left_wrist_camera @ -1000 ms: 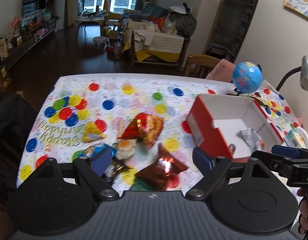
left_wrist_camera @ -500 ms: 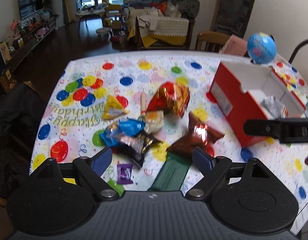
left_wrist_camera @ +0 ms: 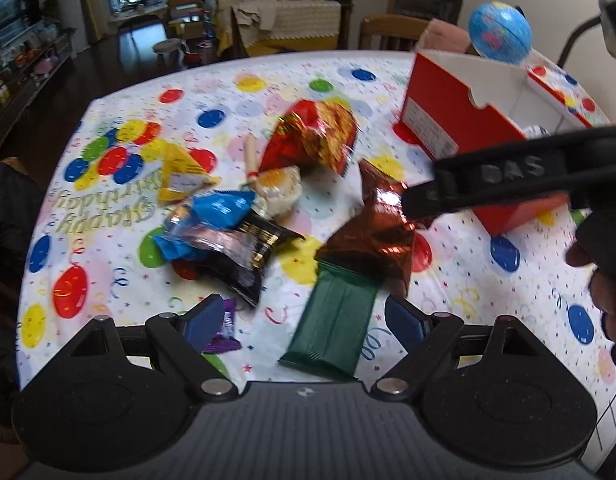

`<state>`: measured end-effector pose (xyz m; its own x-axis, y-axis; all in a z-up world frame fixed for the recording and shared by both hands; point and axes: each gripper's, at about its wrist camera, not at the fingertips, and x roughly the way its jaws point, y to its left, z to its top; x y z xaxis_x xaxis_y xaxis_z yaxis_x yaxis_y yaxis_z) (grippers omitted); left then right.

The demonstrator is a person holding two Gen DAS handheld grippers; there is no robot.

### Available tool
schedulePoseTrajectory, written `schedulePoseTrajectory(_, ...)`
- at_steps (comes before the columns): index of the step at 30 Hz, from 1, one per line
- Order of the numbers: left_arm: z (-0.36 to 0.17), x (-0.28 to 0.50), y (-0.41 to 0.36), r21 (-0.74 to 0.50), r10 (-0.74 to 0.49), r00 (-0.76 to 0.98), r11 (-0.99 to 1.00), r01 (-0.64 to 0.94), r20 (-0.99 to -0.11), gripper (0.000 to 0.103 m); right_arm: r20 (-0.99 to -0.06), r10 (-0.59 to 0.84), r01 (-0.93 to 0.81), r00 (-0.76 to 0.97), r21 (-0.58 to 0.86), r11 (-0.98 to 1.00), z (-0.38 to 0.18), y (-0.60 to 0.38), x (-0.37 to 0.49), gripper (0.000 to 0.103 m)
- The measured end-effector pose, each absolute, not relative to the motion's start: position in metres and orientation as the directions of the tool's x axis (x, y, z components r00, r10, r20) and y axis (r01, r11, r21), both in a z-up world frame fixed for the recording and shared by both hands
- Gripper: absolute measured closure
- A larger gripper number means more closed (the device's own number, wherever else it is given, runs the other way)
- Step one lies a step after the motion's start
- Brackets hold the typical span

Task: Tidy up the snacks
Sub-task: 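Grasp the green bar with the left tool while the right tool grasps the red-brown Oreo bag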

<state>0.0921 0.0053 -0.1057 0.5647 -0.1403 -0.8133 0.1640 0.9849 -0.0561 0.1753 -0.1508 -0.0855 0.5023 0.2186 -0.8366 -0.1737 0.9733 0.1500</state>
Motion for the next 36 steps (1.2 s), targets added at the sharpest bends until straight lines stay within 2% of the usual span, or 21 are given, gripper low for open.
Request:
schedulePoseTrajectory(4, -0.117, 0.096, -0.003, -0.062, -0.169, 0.538, 0.976, 0.21, -0.826, 0.015, -0.853, 0.209, -0.195, 0.478, 0.129, 0.972, -0.099, -0.143, 0.183, 0.004)
schedulePoseTrajectory(12, -0.137, 0.103, -0.018, 0.001, -0.141, 0.513, 0.964, 0.267, -0.847, 0.016, -0.875, 0.218, -0.273, 0.431, 0.104, 0.956, -0.116, -0.132, 0.194, 0.005)
schedulePoseTrajectory(16, -0.141, 0.105, -0.023, 0.026, -0.127, 0.508, 0.959, 0.284, -0.852, 0.027, -0.885, 0.219, -0.296, 0.412, 0.097, 0.95, -0.123, -0.127, 0.198, 0.006)
schedulePoseTrajectory(20, -0.145, 0.108, -0.025, 0.033, -0.121, 0.498, 0.957, 0.289, -0.859, 0.033, -0.889, 0.223, -0.304, 0.4, 0.101, 0.947, -0.127, -0.126, 0.202, 0.011)
schedulePoseTrajectory(26, -0.147, 0.112, -0.025, 0.009, -0.142, 0.482, 0.954, 0.298, -0.865, 0.036, -0.885, 0.251, -0.324, 0.392, 0.123, 0.938, -0.126, -0.126, 0.203, 0.023)
schedulePoseTrajectory(28, -0.146, 0.112, -0.025, 0.0, -0.151, 0.479, 0.954, 0.301, -0.865, 0.045, -0.881, 0.256, -0.326, 0.397, 0.125, 0.937, -0.125, -0.126, 0.203, 0.028)
schedulePoseTrajectory(29, -0.146, 0.112, -0.025, 0.002, -0.151, 0.48, 0.953, 0.302, -0.864, 0.048, -0.881, 0.264, -0.328, 0.393, 0.134, 0.935, -0.125, -0.127, 0.203, 0.034)
schedulePoseTrajectory(31, -0.145, 0.112, -0.026, 0.005, -0.149, 0.482, 0.953, 0.304, -0.863, 0.054, -0.881, 0.261, -0.325, 0.394, 0.132, 0.936, -0.125, -0.127, 0.202, 0.035)
schedulePoseTrajectory(35, -0.144, 0.112, -0.028, 0.008, -0.14, 0.476, 0.955, 0.295, -0.868, 0.057, -0.876, 0.266, -0.327, 0.403, 0.133, 0.936, -0.12, -0.129, 0.199, 0.05)
schedulePoseTrajectory(36, -0.144, 0.113, -0.028, 0.007, -0.14, 0.476, 0.956, 0.293, -0.869, 0.057, -0.875, 0.264, -0.326, 0.407, 0.131, 0.936, -0.118, -0.129, 0.198, 0.051)
